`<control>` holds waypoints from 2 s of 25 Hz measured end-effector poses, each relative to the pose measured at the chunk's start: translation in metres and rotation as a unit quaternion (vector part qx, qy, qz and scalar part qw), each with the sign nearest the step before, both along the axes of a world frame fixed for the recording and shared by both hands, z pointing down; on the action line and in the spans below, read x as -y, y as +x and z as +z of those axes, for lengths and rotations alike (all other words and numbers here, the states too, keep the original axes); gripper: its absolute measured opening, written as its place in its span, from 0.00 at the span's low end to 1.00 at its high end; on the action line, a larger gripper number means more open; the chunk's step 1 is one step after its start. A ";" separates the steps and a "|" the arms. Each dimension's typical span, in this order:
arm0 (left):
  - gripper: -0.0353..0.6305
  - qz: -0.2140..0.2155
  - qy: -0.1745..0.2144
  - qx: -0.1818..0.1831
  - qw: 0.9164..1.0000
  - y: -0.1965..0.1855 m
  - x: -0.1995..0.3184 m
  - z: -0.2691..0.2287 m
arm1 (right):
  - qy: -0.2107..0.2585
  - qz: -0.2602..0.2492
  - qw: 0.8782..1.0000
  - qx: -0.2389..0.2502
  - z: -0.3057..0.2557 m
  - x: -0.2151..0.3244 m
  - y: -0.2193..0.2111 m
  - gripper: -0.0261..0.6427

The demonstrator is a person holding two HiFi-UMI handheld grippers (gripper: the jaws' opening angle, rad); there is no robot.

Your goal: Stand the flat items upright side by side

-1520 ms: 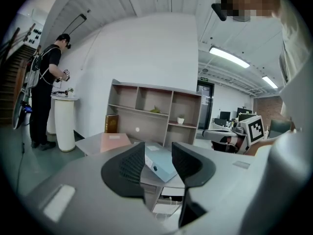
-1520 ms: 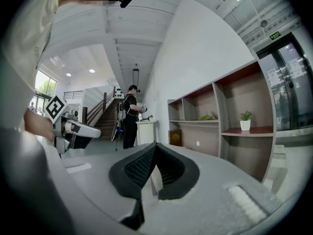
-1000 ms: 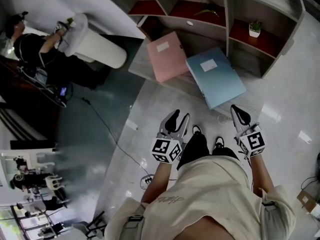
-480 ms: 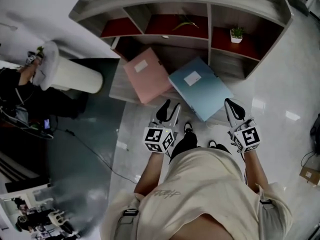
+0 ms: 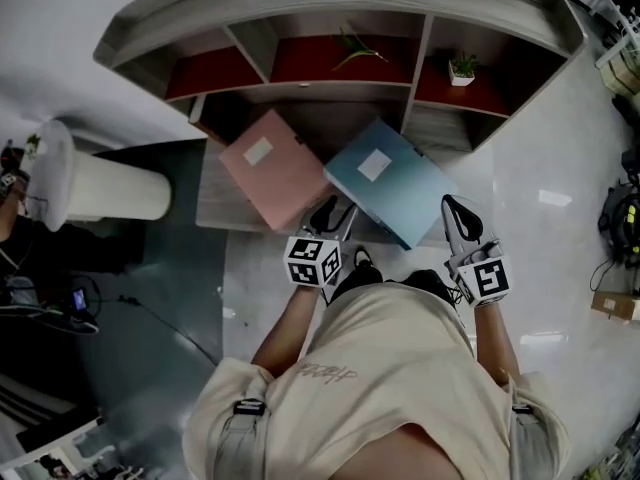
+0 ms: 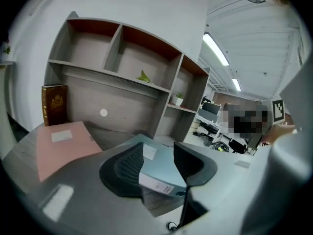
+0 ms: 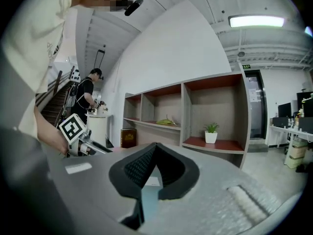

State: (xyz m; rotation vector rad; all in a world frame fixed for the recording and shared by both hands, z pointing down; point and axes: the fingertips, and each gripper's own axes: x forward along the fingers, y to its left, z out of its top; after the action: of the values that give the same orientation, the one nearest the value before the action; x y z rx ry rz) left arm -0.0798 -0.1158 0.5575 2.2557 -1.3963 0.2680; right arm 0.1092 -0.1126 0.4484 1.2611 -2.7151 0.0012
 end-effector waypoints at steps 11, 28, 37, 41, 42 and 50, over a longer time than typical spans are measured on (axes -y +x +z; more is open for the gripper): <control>0.48 -0.011 -0.101 -0.072 0.992 0.008 0.015 0.076 | -0.012 0.045 0.999 0.007 0.003 -0.003 0.028 0.04; 0.64 -0.065 -0.246 -0.254 0.933 0.035 0.029 0.172 | -0.033 0.058 0.998 -0.013 0.025 -0.002 0.078 0.04; 0.65 -0.057 -0.256 -0.321 0.910 0.047 0.044 0.179 | -0.043 0.071 0.996 -0.021 0.030 -0.008 0.087 0.04; 0.61 -0.063 -0.258 -0.335 0.904 0.046 0.045 0.176 | -0.027 0.063 0.997 -0.020 0.026 -0.007 0.080 0.04; 0.60 -0.067 -0.256 -0.338 0.903 0.046 0.046 0.174 | -0.028 0.062 0.997 -0.022 0.027 -0.007 0.080 0.04; 0.57 -0.091 -0.213 -0.345 0.909 0.033 0.054 0.138 | -0.030 0.054 0.998 -0.008 0.030 -0.005 0.074 0.04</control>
State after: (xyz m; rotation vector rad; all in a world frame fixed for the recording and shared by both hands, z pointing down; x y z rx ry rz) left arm -0.0469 -0.1694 0.6952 1.6053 -1.0213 -0.2532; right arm 0.1833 -0.1071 0.4786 1.3835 -2.6100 0.0831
